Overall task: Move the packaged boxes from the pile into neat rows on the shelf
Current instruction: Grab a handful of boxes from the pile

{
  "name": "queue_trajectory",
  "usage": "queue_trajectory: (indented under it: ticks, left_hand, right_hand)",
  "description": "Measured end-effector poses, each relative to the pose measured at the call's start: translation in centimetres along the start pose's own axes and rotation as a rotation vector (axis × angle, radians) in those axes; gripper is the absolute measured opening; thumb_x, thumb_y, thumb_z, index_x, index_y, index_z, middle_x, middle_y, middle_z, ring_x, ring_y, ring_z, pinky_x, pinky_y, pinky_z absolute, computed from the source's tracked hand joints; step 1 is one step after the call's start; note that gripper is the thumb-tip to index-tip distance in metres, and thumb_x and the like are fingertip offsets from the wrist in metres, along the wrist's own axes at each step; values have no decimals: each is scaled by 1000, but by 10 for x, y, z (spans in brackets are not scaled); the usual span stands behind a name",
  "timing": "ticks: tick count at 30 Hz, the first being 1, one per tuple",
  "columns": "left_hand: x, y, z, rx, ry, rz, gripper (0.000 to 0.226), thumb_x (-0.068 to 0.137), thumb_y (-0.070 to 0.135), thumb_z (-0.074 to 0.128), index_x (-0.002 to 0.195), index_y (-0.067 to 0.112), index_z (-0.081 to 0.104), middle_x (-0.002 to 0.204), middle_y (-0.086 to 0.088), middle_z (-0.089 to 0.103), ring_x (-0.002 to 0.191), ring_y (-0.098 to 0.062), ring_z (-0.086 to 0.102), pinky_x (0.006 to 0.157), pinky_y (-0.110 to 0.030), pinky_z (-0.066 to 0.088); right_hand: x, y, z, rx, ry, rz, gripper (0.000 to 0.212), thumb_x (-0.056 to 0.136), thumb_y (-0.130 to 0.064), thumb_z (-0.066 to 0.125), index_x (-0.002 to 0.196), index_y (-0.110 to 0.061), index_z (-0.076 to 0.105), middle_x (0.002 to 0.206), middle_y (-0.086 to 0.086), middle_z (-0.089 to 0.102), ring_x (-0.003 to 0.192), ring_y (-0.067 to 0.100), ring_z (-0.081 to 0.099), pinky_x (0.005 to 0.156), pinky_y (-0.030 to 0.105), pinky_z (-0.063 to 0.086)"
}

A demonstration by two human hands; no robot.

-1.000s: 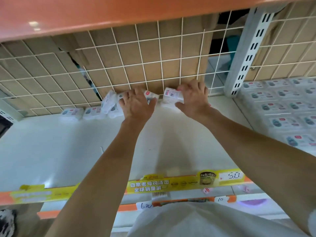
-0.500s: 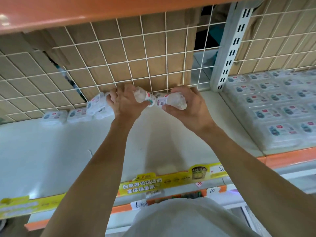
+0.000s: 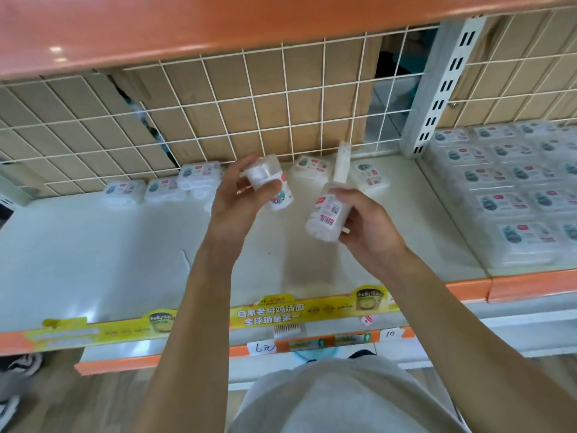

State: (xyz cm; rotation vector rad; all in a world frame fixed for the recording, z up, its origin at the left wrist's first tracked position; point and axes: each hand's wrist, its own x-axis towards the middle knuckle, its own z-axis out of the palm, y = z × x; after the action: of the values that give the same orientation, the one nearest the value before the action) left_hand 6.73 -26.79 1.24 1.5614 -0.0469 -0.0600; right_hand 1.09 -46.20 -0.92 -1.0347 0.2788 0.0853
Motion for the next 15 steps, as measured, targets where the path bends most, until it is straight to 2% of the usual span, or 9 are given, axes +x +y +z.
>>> queue_trajectory:
  ticks: [2,4,6,8,11,15]
  left_hand:
    - [-8,-1,-4,-87,-26,-70,59,77,21,80,130,33,59,126,-11,65,113,-21,67,97,-41,54]
    - [-15,-3,-7,-170,-40,-127,60,78,17,80,134,23,57,128,-14,64,112,-24,68,96,-42,55]
    - [-23,-4,-6,-168,-40,-157,55,82,14,79,132,11,57,123,-14,68,109,-25,70,96,-42,54]
    - [-30,-3,-6,-176,-23,-178,45,85,11,76,126,3,59,113,-10,73,107,-24,71,92,-38,55]
    - [-37,-2,-6,-202,-20,-196,37,88,9,72,122,0,61,108,-8,75,106,-25,71,87,-34,56]
    - [-43,-3,-6,-251,-25,-227,35,89,8,69,124,4,63,115,-12,73,109,-27,69,85,-33,58]
  right_hand:
    - [-1,1,5,100,-29,59,25,91,-23,60,112,-11,66,97,9,67,90,23,65,89,39,47]
    - [-4,0,11,176,-76,101,31,89,-27,60,114,-8,60,97,13,62,79,23,63,78,33,53]
    - [-5,0,13,181,-111,143,31,91,-31,60,112,-8,58,92,13,61,69,20,61,64,28,54]
    - [-8,1,16,144,-142,171,28,87,-34,64,104,-12,60,84,9,62,66,18,62,60,26,54]
    - [-10,3,18,77,-168,164,24,82,-32,68,95,-12,61,76,5,63,69,17,67,62,29,57]
    - [-11,4,15,10,-102,130,31,85,-31,71,100,-4,66,89,13,68,86,25,70,75,37,59]
